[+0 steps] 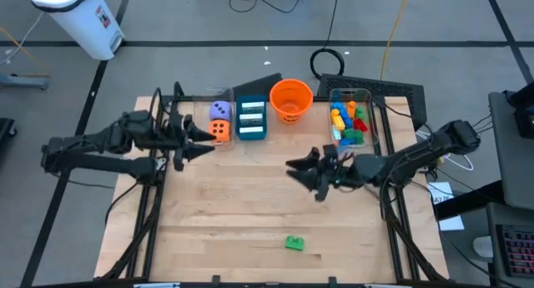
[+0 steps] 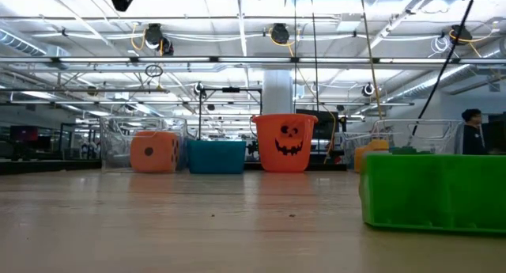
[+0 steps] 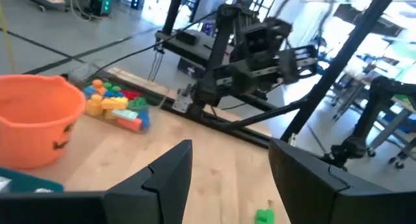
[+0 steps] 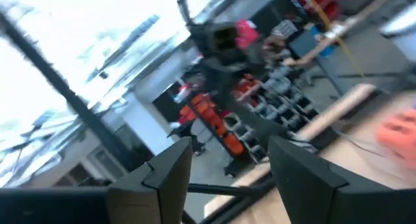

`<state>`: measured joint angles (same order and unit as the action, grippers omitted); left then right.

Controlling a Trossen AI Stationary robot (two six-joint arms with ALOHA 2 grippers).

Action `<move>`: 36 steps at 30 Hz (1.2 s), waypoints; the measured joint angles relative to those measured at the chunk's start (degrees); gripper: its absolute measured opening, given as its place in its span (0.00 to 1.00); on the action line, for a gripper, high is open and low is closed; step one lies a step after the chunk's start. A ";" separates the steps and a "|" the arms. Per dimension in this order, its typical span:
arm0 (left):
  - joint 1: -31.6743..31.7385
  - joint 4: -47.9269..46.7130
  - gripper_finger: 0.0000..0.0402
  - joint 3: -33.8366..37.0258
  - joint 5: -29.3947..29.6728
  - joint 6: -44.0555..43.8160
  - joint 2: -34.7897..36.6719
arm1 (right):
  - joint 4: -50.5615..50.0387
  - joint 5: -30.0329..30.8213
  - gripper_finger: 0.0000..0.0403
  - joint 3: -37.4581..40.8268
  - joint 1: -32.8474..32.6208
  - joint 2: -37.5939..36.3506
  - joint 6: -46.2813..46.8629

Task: Pick & Place Toys
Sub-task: Put the green game piece into the right transparent bin

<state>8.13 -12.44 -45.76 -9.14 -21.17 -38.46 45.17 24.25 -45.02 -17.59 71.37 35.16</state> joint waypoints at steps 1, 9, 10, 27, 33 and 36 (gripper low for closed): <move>-2.04 0.69 0.53 0.27 2.08 -0.44 -0.04 | -2.08 -0.20 0.48 -2.78 -0.89 1.22 -1.72; -16.88 9.02 0.53 0.29 17.43 -2.02 -2.89 | -40.19 -0.46 0.42 -28.08 -8.40 8.43 -7.19; -18.52 10.32 0.53 0.29 18.88 -2.26 -3.55 | -44.07 -0.46 0.42 -30.61 -9.69 9.51 -6.90; -46.48 48.38 0.53 0.29 44.57 -5.80 -27.90 | -60.56 -2.17 0.41 -42.46 -24.08 37.30 1.67; -50.08 53.08 0.53 0.29 48.82 -8.48 -32.80 | -67.35 -5.08 0.41 -42.46 -24.03 43.09 6.39; -51.39 53.08 0.53 0.29 50.47 -9.73 -33.44 | -72.37 -5.04 0.41 -42.46 -23.63 43.95 9.04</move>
<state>-43.26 40.65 -45.47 41.34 -30.90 -71.90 -27.20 19.21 -87.48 -41.23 115.31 44.20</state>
